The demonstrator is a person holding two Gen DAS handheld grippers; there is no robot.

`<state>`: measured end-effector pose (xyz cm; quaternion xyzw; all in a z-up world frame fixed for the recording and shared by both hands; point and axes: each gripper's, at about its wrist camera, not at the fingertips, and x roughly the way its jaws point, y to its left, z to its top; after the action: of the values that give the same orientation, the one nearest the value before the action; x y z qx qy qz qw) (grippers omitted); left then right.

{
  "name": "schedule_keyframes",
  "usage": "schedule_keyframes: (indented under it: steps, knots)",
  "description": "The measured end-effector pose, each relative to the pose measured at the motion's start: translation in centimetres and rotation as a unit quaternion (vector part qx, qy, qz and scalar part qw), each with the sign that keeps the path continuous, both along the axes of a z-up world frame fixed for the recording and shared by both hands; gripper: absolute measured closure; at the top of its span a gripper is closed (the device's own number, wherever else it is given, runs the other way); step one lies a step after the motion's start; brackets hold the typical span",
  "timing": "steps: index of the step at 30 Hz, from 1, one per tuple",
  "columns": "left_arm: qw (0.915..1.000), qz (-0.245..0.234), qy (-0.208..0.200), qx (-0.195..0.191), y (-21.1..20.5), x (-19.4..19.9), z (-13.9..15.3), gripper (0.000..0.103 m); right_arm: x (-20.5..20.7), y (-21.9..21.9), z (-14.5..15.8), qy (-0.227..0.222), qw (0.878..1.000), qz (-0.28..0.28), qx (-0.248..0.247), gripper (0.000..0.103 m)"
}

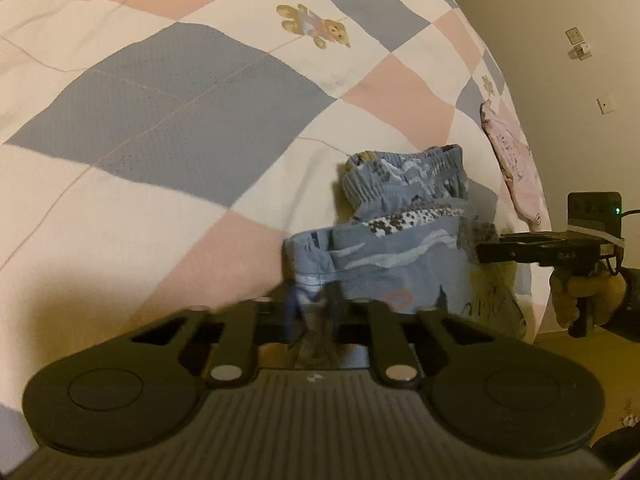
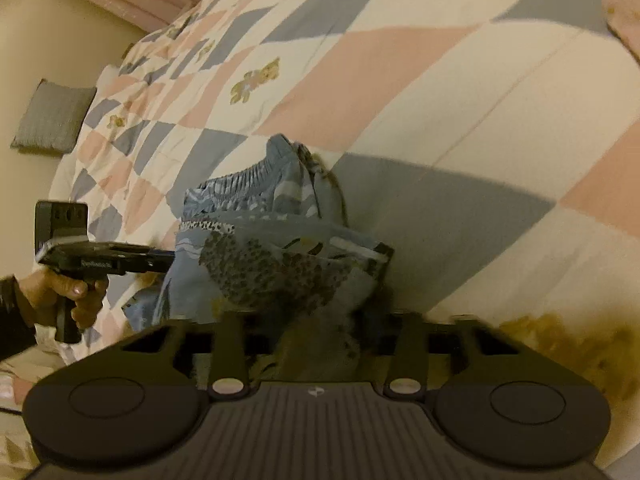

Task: Fold clothes

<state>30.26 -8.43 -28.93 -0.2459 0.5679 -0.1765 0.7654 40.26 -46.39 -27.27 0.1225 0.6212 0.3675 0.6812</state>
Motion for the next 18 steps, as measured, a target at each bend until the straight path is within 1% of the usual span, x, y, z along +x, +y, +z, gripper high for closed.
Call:
schedule_keyframes:
  steps: [1, 3, 5, 6, 8, 10, 15, 17, 18]
  knots:
    - [1.0, 0.002, -0.007, 0.002, -0.1, -0.3, 0.3, 0.099, 0.1, -0.1, 0.3, 0.0, 1.0, -0.005, -0.003, 0.086]
    - [0.9995, 0.007, -0.028, 0.011, -0.2, -0.8, 1.3, 0.1, 0.3, -0.4, 1.6, -0.013, 1.0, -0.012, -0.009, 0.095]
    - [0.9983, 0.012, -0.053, 0.023, -0.2, -1.4, 2.6, 0.101, 0.7, -0.6, 3.4, -0.037, 0.999, -0.013, -0.012, 0.097]
    - [0.998, 0.016, -0.057, 0.023, 0.0, -1.4, 2.7, 0.101, 1.0, -0.7, 4.2, -0.049, 0.999, -0.012, -0.012, 0.099]
    - [0.9972, 0.023, -0.067, 0.024, 0.2, -1.3, 2.9, 0.101, 1.6, -0.5, 5.5, -0.074, 0.997, -0.009, -0.009, 0.099]
    - [0.9963, 0.031, -0.076, 0.025, 0.5, -1.3, 3.1, 0.101, 2.2, 0.2, 5.9, -0.094, 0.996, -0.003, -0.008, 0.099]
    - [0.9934, 0.05, -0.1, 0.027, 1.3, -1.2, 3.6, 0.101, 3.5, 2.3, 4.9, -0.117, 0.993, 0.013, -0.021, 0.1]
    - [0.9919, 0.057, -0.11, 0.028, 1.5, -1.1, 3.8, 0.101, 3.5, 2.2, 5.6, -0.131, 0.991, 0.005, -0.016, 0.1]
    - [0.9894, 0.061, -0.13, 0.021, 1.7, -1.5, 4.5, 0.101, 3.4, 1.9, 6.1, -0.14, 0.99, 0.0, -0.01, 0.1]
